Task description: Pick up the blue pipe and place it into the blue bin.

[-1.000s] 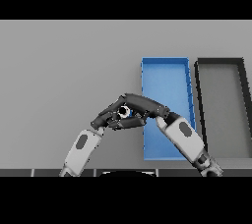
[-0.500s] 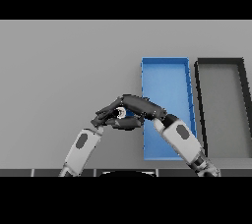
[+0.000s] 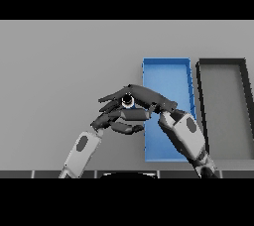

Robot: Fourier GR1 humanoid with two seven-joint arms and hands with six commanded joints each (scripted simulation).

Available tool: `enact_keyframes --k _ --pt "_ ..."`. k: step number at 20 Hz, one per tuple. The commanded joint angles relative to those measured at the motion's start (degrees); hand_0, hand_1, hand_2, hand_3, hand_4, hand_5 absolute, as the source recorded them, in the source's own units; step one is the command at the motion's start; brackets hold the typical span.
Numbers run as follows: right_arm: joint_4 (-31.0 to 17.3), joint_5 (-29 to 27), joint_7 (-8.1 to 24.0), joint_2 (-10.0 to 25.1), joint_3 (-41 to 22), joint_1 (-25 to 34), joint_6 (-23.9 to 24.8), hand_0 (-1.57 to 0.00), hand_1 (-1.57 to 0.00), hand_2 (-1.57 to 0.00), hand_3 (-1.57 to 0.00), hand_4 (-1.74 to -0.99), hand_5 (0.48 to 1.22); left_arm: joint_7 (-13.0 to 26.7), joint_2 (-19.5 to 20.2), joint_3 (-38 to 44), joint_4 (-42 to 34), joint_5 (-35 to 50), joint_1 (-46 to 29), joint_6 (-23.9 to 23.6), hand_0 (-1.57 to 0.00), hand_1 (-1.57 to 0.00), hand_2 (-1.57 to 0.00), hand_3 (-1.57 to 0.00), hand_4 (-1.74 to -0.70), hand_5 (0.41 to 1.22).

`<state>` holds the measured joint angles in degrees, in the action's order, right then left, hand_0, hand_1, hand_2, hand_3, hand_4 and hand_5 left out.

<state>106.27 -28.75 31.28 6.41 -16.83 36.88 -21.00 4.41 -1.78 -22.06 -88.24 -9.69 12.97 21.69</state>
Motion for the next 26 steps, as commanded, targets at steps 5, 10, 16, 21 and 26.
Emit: enact_keyframes --k 5,10,16,21,26 --pt "-4.1 -11.2 2.3 3.0 8.6 13.9 2.5 -1.57 -1.57 -1.57 -1.57 -1.741 1.221 0.8 -0.1 -0.4 -0.2 -0.2 -0.3 0.1 0.0 0.0 0.0 0.0 -0.91 0.437" --pt "-13.7 -4.6 -1.0 8.6 16.5 24.0 8.2 -1.57 -1.57 -1.57 -1.57 -1.741 1.221 2.4 0.9 0.3 -0.8 0.3 0.4 0.9 0.0 0.0 0.0 0.0 -0.89 0.428" --pt "-24.7 1.2 -2.5 14.9 22.7 22.0 5.8 -1.57 -1.57 -1.57 -1.57 -1.741 1.221 2.0 0.8 0.2 -0.7 -0.6 0.9 0.2 0.0 0.0 0.0 0.0 -0.88 0.412" --pt "-23.7 2.6 -0.3 15.7 24.6 11.8 5.7 -1.57 -1.57 -1.57 -1.57 -1.741 1.221 1.8 0.9 -0.3 -1.6 -0.7 0.0 0.2 0.0 0.0 0.0 0.0 -0.87 0.419" --pt "-19.4 4.3 3.7 15.6 25.1 0.7 7.3 -1.57 -1.57 -1.57 -1.57 -1.741 1.221 1.8 0.7 -0.9 -2.6 -0.3 -1.8 0.3 0.0 0.0 0.0 0.0 -0.88 0.423"
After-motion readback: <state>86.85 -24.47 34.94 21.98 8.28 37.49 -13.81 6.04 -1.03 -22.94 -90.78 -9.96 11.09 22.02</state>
